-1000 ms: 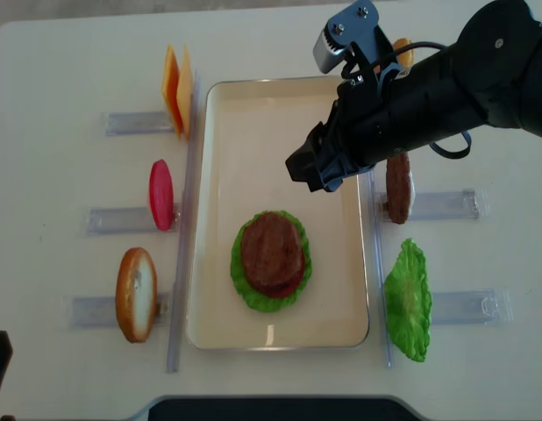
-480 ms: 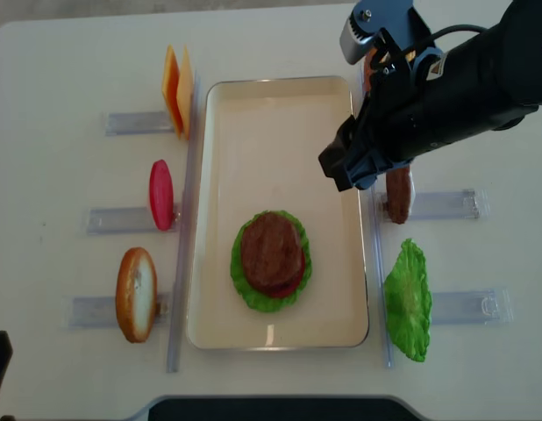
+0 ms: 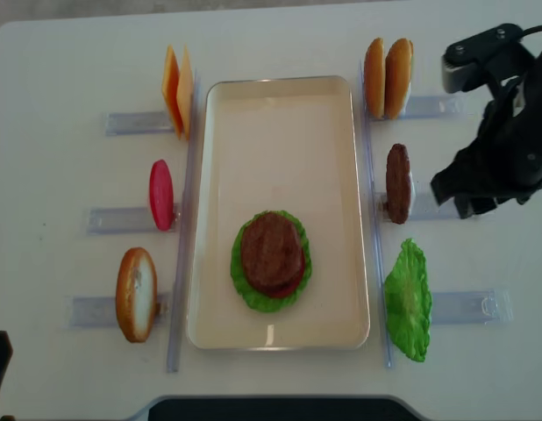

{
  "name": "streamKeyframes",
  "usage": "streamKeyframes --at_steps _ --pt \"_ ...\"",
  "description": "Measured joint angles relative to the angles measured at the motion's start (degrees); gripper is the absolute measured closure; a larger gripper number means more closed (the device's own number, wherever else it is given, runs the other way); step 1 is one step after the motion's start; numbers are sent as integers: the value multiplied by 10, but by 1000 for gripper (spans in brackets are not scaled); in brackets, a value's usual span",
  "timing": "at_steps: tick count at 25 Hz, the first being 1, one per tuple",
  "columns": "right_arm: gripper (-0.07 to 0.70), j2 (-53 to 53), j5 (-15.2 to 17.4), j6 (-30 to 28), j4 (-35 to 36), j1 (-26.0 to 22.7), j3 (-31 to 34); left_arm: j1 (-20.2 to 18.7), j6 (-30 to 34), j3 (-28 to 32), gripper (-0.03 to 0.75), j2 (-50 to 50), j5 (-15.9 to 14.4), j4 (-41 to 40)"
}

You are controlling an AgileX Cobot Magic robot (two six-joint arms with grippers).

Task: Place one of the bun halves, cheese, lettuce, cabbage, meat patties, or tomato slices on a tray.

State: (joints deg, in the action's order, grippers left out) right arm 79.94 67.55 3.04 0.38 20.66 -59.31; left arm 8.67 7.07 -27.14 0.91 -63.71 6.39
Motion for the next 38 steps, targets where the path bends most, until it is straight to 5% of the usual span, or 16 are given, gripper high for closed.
streamKeyframes --at_steps 7,12,25,38 --pt "252 0 22 0 -8 -205 0 0 0 0 496 0 0 0" --pt "252 0 22 -2 -4 -290 0 0 0 0 496 0 0 0" --pt "252 -40 23 -2 14 -297 0 0 0 0 496 0 0 0" --pt "252 -363 -6 -22 12 -213 103 0 0 0 496 0 0 0"
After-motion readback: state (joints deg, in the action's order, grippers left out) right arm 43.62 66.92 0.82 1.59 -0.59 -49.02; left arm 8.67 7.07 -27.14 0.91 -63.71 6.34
